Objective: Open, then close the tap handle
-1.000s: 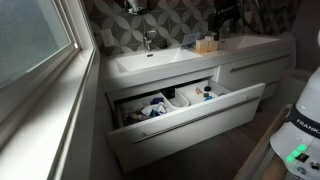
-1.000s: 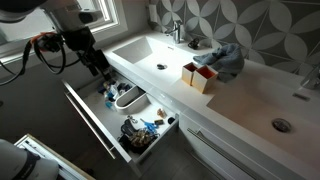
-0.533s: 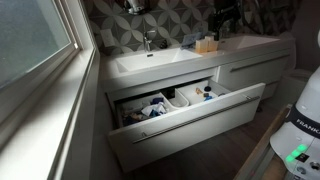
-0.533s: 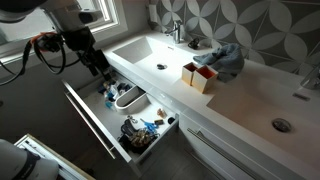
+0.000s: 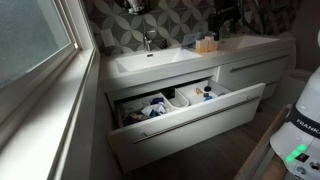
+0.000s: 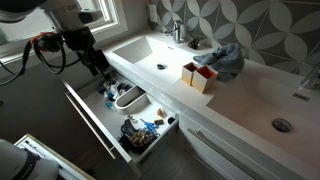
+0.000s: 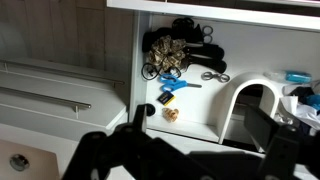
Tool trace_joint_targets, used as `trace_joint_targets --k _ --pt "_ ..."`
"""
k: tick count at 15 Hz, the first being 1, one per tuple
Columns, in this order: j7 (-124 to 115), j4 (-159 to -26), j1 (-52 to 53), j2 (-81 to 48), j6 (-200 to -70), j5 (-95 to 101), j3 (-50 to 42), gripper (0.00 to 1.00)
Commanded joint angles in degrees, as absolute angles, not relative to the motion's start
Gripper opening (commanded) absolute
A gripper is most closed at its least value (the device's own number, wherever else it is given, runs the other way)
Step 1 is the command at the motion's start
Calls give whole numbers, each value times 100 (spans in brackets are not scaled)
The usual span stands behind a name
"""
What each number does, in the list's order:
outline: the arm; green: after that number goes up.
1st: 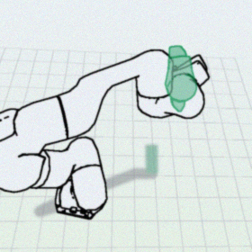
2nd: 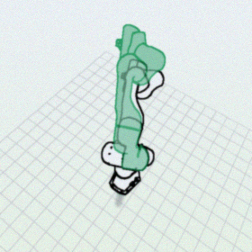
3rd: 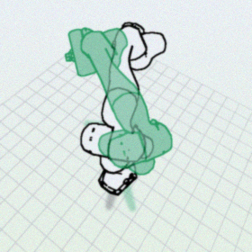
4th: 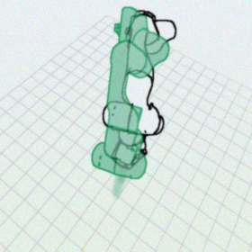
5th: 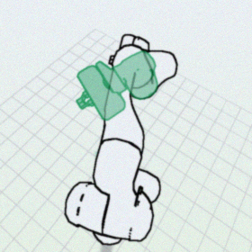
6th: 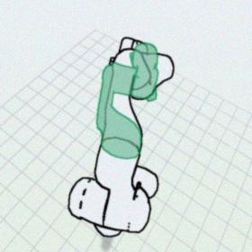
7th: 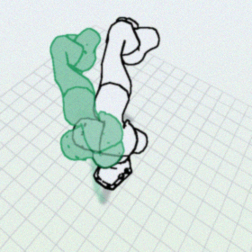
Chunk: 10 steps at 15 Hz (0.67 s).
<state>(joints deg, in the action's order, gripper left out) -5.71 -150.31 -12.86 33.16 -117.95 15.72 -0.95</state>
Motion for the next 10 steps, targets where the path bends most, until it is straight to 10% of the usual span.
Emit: trace_joint_targets --k 1,10 --pt "-641 -14985 -1269 3267 -11810 1694 -205 100" --pt "991 -13012 -932 1363 -13094 933 -1213 100"
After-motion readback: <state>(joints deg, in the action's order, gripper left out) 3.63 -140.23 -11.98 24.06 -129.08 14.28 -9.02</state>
